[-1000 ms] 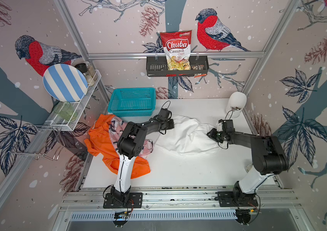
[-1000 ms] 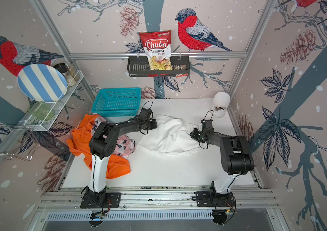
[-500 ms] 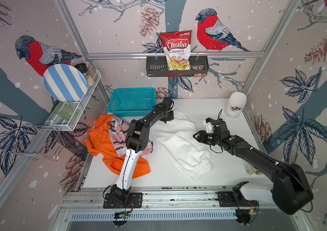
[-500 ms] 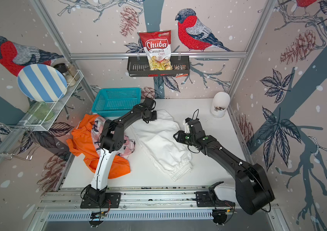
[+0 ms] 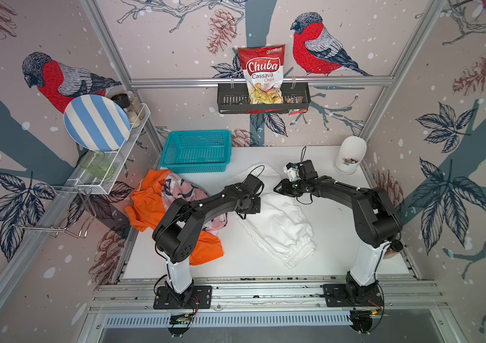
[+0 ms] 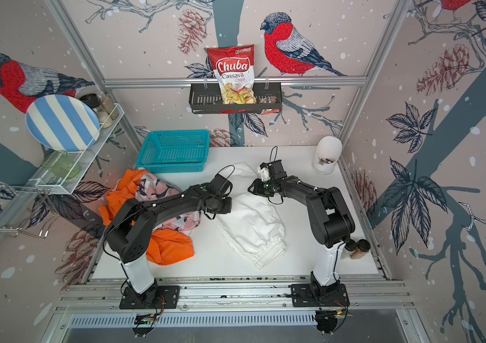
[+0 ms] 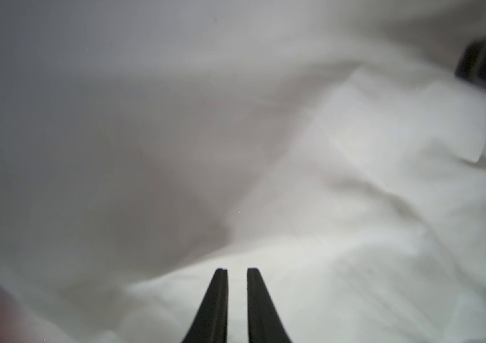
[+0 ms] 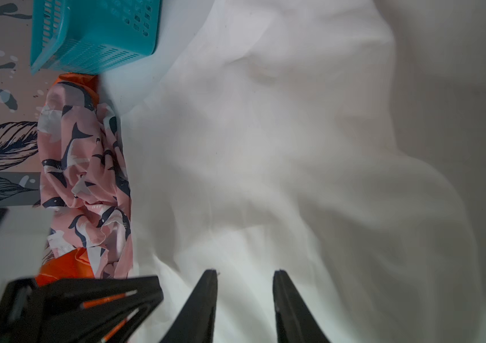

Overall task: Roll up the shorts
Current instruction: Adjust the shorts at the center of the board, then roll the shorts at the center of the board.

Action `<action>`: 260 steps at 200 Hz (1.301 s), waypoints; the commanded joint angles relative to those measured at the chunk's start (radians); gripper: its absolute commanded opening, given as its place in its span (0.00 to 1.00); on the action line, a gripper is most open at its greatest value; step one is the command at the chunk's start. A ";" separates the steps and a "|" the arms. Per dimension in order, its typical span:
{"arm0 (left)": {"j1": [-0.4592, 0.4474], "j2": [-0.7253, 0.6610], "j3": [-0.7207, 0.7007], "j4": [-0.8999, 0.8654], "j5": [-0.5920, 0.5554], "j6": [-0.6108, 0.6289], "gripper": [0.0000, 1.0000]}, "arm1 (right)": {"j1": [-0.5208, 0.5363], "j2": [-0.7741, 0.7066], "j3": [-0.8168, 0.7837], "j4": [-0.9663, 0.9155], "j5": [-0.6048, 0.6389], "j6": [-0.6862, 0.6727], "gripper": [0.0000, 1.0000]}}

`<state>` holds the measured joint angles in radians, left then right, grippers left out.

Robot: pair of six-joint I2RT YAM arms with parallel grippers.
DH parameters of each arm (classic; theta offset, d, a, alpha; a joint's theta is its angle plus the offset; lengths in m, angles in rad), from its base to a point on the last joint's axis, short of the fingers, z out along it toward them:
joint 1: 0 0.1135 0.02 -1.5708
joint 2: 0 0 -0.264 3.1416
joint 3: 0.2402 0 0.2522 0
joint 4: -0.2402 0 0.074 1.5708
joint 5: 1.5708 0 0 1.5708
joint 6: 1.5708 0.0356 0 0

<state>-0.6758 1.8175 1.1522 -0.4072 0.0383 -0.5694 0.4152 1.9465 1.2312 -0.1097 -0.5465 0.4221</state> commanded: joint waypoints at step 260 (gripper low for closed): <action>0.194 -0.032 0.138 -0.020 0.058 0.090 0.19 | -0.005 -0.176 -0.112 -0.033 -0.036 -0.087 0.40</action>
<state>-0.4389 1.8824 1.3968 -0.4229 0.1036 -0.4572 0.3317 1.8252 1.1698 -0.0574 -0.5720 0.4156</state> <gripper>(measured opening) 0.192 0.394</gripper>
